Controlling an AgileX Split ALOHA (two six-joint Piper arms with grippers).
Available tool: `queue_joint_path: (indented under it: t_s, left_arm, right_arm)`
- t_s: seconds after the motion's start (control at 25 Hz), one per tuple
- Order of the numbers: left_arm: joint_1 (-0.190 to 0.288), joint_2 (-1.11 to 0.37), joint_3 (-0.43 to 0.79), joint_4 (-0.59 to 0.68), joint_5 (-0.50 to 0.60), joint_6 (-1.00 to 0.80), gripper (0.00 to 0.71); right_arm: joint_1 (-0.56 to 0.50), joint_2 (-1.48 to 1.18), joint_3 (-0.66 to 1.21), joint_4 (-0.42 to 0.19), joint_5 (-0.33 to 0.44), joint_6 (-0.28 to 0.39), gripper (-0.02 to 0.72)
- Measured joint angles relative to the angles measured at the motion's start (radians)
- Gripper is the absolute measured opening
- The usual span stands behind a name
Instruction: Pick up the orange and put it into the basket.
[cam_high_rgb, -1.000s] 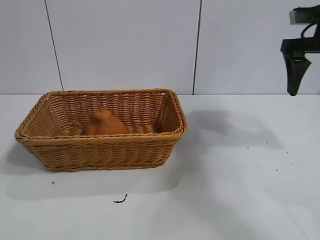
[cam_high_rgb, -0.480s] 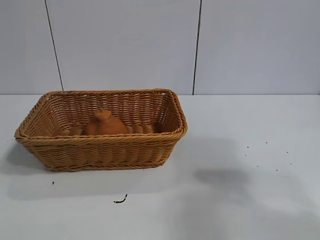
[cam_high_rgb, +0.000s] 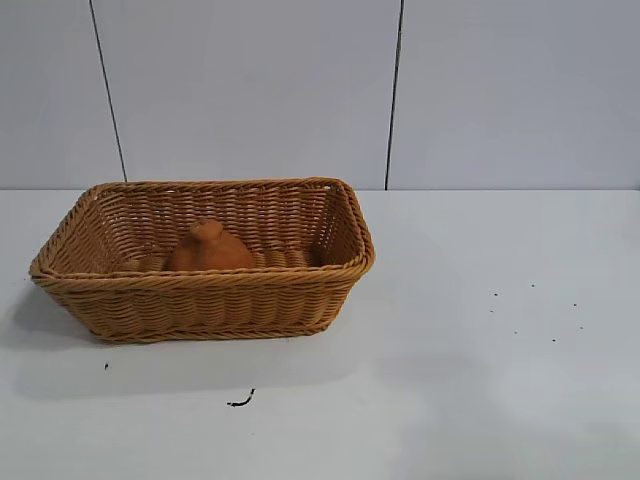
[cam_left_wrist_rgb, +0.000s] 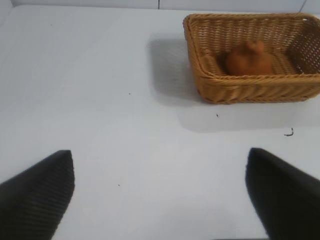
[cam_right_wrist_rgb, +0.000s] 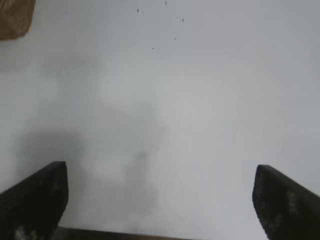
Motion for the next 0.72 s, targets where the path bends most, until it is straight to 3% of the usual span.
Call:
queue_joint_path:
  t_s: [0.48,0.72]
  left_arm:
    - [0.000,0.000,0.000,0.000,-0.001,0.000,0.666]
    - [0.000,0.000,0.000,0.000,-0.001,0.000,0.666]
  right_arm:
    - [0.043,-0.322,0.002,0.001,0.002,-0.002,0.694]
    - [0.051,-0.335,0.002,0.003,0.002,-0.007,0.694]
